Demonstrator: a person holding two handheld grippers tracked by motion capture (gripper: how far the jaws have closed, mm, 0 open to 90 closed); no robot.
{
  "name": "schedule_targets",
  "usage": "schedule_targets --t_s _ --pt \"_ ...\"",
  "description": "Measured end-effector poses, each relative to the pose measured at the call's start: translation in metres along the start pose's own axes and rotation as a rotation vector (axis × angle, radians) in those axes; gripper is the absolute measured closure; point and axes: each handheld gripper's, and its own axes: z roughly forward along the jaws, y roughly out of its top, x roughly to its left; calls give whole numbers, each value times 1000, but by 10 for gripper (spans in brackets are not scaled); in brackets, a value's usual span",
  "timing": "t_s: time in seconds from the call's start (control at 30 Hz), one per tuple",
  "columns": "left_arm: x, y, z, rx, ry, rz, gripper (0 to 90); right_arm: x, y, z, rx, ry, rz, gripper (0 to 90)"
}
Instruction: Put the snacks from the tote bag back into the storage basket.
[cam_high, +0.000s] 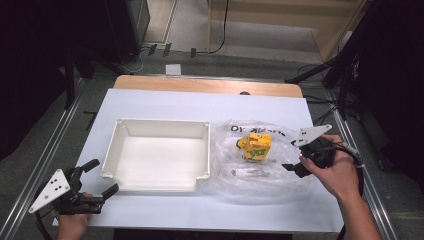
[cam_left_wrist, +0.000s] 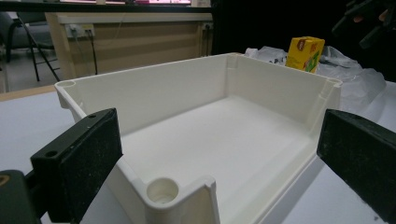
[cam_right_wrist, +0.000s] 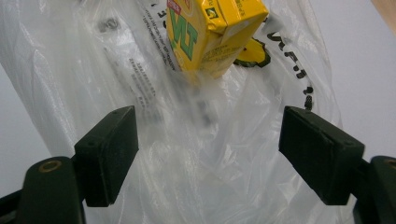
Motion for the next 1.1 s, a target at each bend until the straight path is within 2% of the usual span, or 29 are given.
schedule_targets --t_s 0.8,0.87,0.9,1.1 --pt "1 0 -1 -5 -9 -3 6 -9 39 11 66 20 -69 218" --pt "1 0 -1 -6 -10 -3 6 -10 41 13 66 29 -75 239" --pt "1 0 -1 -6 -10 -3 6 -10 43 16 87 25 -84 263" --pt "2 0 -1 -9 -11 -5 6 -10 49 21 92 33 -111 277"
